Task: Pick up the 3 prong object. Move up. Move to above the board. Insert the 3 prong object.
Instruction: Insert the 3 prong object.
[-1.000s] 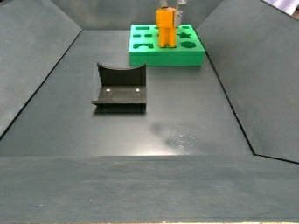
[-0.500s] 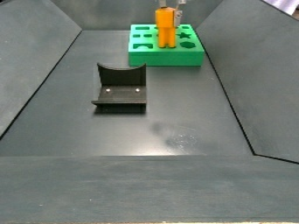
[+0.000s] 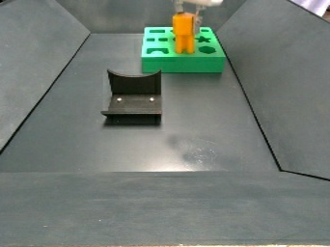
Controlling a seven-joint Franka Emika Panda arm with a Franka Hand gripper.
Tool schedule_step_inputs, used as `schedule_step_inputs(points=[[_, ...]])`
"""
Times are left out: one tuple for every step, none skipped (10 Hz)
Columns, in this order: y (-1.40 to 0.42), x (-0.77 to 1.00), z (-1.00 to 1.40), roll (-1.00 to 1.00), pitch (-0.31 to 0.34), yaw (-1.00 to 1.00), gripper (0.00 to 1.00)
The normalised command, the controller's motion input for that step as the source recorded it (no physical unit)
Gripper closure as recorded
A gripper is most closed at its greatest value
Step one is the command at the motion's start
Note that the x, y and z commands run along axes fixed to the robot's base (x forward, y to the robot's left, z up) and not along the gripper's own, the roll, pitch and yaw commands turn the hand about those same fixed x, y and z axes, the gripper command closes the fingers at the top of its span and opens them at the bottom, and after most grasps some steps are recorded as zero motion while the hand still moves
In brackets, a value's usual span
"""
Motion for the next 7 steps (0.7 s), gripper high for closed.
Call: schedule_step_inputs(points=[[0.0,0.0,-0.27,0.0,-0.111,0.08,1.0],[0.0,0.0,-0.45,0.01,-0.146,0.05,1.0],[0.0,0.0,-0.66,0.0,-0.194,0.06,1.0],[0.02,0.0,-0.72,0.02,-0.189,0.09,1.0],[0.03,0.0,-0.62,0.06,-0.153,0.12,1.0],[0.01,0.0,-0.54,0.07,-0.121,0.12,1.0],[0.0,0.0,-0.46,0.06,-0.103,0.1,1.0]])
